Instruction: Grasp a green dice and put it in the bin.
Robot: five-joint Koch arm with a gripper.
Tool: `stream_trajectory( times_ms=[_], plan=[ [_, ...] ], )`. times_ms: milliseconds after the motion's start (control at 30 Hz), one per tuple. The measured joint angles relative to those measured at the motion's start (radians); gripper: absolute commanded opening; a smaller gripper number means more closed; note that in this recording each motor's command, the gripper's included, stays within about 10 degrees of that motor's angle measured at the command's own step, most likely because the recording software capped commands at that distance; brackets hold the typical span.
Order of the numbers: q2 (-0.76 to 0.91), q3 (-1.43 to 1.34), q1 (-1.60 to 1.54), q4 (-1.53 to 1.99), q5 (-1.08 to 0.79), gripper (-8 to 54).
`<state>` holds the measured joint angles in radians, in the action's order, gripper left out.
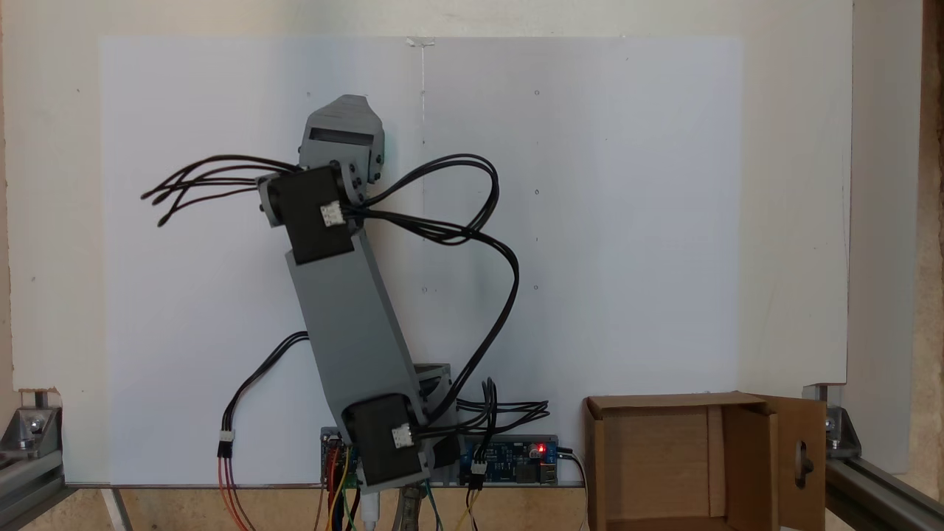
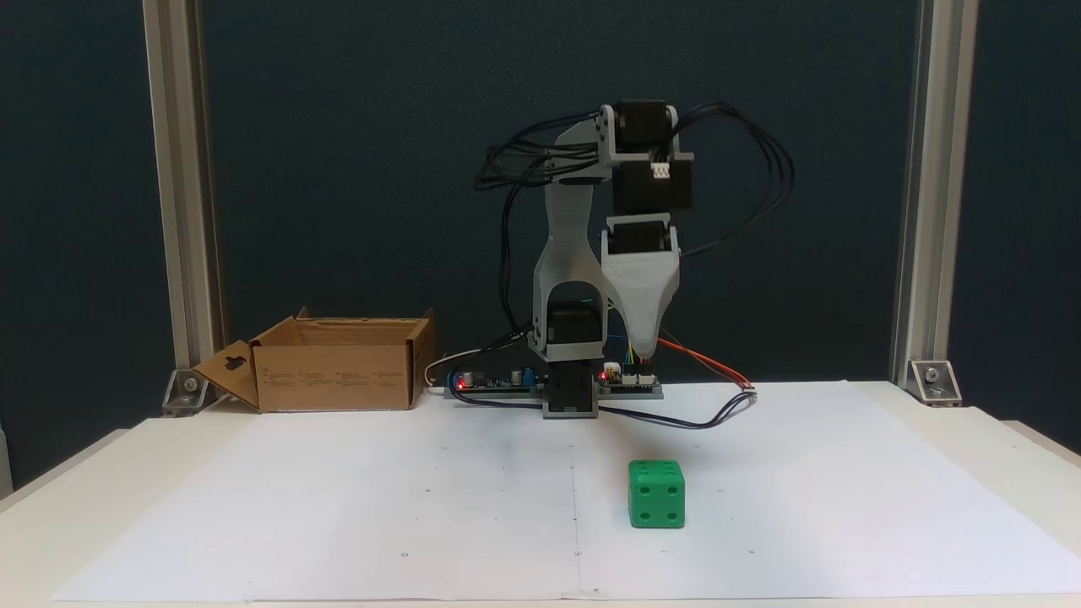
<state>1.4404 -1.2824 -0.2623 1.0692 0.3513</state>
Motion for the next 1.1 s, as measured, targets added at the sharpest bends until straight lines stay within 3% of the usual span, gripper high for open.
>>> stream_trajectory(
  times_ms=[500,1100],
  plan=[
    [-0.137,-0.002,0.000,-0.037,0.018,44.2],
    [-0.166,0.000,0.012,-0.051,0.037,44.0]
  ],
)
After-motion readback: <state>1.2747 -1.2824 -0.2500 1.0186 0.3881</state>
